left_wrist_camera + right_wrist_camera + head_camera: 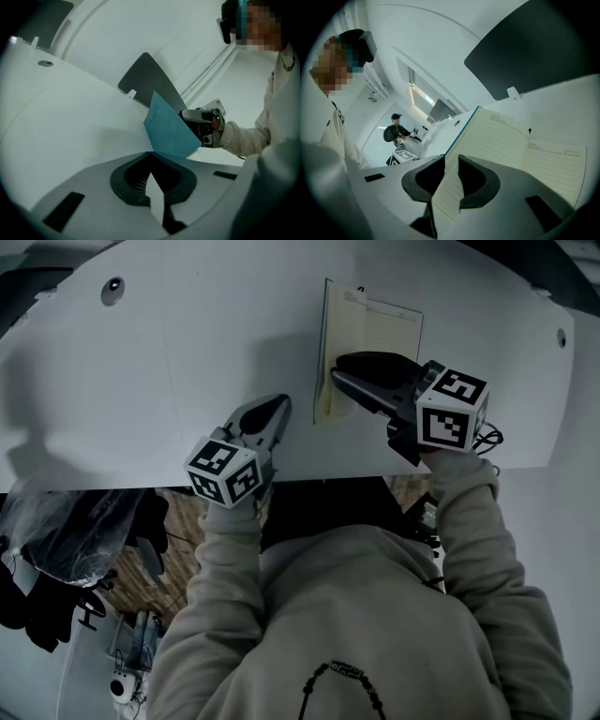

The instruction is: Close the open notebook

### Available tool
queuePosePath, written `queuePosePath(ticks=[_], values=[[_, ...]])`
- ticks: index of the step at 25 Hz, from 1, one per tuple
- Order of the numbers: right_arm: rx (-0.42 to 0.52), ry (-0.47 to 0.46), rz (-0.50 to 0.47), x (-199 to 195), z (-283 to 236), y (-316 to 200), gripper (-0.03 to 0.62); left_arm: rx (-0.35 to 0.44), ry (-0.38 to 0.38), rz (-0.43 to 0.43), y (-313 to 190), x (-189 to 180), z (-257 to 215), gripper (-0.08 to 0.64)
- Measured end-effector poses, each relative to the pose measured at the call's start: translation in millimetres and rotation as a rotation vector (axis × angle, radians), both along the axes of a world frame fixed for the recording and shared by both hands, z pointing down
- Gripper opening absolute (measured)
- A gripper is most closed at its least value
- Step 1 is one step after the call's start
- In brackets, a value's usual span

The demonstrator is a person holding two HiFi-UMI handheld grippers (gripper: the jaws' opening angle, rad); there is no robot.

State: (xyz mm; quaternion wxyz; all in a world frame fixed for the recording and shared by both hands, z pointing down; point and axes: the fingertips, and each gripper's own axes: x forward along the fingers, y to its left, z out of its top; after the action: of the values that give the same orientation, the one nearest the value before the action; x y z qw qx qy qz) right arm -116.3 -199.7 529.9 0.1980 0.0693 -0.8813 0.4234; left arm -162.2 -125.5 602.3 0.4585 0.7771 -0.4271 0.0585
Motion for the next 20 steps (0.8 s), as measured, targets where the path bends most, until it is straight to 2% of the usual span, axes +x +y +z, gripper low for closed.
queuePosePath(ticks=[6, 10, 12, 15, 20], values=[[-0.005, -0.003, -0.002, -1.7, 7.8, 2.8, 0.094, -0.003, -0.001, -0.026, 12.9, -1.8, -7.9, -0.005], [-0.037, -0.025, 0.021, -34.3, 28.7, 3.5, 0.080, -0.012, 0.003, -0.043, 23.6, -31.7, 2.5, -0.005], [-0.051, -0.010, 0.051, -36.8, 38.0, 0.2, 0.072, -0.015, 0.002, -0.048, 27.2, -39.1, 4.9, -0.005], [-0.045, 0.077, 0.097, -24.2, 56.5, -8.6, 0.063, -0.019, 0.005, -0.058, 31.8, -44.3, 5.8, -0.005], [-0.013, 0.297, 0.092, 0.5, 99.5, -14.1, 0.052, -0.024, 0.012, -0.069, 36.2, -50.2, 8.0, -0.005]])
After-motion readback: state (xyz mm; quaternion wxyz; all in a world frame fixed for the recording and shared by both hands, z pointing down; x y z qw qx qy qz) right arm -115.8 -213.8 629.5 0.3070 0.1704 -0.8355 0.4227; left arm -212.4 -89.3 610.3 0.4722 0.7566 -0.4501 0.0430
